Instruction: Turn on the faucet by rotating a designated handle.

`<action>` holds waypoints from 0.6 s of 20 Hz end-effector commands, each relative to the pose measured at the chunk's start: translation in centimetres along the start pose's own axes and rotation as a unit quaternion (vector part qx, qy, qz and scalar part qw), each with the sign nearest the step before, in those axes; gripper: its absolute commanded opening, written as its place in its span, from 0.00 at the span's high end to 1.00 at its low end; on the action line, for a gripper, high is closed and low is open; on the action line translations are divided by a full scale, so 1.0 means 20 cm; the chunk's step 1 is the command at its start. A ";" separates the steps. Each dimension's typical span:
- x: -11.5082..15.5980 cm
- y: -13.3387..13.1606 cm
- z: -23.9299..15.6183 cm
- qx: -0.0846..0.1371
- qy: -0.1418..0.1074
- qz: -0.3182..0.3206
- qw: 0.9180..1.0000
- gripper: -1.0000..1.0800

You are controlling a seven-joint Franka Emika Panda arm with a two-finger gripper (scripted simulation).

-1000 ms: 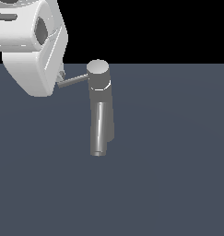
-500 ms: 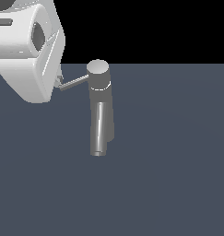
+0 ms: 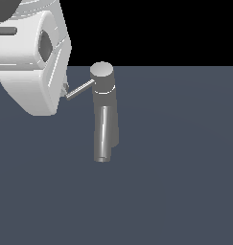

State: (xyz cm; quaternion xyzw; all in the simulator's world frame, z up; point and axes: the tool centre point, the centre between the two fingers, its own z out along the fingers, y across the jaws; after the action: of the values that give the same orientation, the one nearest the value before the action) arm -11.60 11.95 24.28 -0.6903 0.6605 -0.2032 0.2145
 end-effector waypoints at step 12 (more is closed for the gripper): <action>0.16 0.12 0.00 -0.003 0.010 0.015 1.000 1.00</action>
State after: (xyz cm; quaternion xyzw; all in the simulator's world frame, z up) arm -13.12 9.90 23.21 -0.6865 0.6644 -0.2049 0.2129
